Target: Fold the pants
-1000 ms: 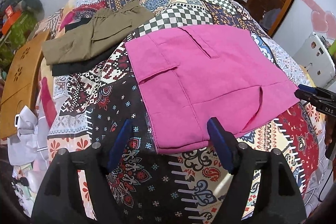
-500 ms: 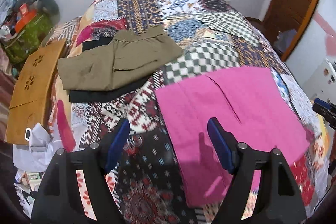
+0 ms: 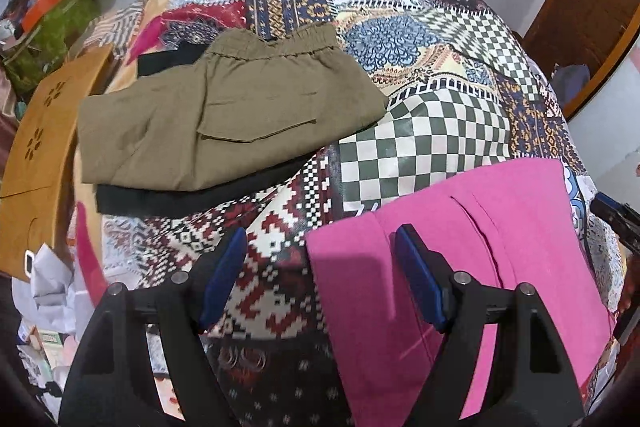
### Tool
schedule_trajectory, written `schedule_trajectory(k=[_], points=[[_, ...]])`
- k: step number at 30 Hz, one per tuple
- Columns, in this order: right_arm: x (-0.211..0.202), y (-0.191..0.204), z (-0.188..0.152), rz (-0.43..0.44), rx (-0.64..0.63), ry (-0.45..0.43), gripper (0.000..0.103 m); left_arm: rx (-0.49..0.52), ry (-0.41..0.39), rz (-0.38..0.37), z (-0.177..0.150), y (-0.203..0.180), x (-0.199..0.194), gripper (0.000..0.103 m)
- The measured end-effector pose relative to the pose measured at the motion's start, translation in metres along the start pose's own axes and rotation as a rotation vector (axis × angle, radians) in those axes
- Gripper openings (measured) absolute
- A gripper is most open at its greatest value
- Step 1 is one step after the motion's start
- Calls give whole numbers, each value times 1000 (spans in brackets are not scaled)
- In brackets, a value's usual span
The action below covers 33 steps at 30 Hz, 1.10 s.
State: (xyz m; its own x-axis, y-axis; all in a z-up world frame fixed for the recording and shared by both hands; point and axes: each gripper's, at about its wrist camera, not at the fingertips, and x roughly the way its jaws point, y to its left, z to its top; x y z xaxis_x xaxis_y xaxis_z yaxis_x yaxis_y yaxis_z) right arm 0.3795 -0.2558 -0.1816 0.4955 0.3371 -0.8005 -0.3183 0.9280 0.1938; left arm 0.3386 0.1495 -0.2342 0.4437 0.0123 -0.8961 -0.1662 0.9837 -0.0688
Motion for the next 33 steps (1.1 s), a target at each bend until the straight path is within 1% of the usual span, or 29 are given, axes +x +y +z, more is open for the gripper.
schedule_trajectory(k=[3,5,9,12,13,14,17,18,19,20,23,26,31,33], points=[[20,-7,11,6,12,25,48,16,17,-19,1,-4,11,76],[35,-12,17,43,23,49,48,42,29,-18,-1,-10,18,76],[62,-16,25,72,42,86,48,81,16,1,-4,-16,21,77],[76,-17,25,107,64,99,48,87,9,2,-7,-16,22,77],[78,-16,24,111,57,104,41,89,6,3,-7,-16,22,77],[80,-11,24,109,24,112,30,95,-3,7,-9,-16,21,77],[81,0,23,75,-67,109,16,107,-28,31,-15,-17,19,77],[82,3,23,59,-79,103,14,110,-36,42,-17,-17,18,77],[81,6,21,24,-96,95,10,110,-43,51,-18,-16,17,77],[81,10,20,-2,-120,90,8,107,-46,56,-19,-16,17,77],[80,13,15,-49,-144,82,6,90,-46,71,-21,-14,16,77],[80,18,12,-111,-163,82,5,93,-59,115,-23,-15,11,77],[70,24,12,-154,-184,96,5,96,-62,178,-24,-12,-2,76],[57,25,14,-162,-179,79,9,87,-53,164,-23,-9,-7,76]])
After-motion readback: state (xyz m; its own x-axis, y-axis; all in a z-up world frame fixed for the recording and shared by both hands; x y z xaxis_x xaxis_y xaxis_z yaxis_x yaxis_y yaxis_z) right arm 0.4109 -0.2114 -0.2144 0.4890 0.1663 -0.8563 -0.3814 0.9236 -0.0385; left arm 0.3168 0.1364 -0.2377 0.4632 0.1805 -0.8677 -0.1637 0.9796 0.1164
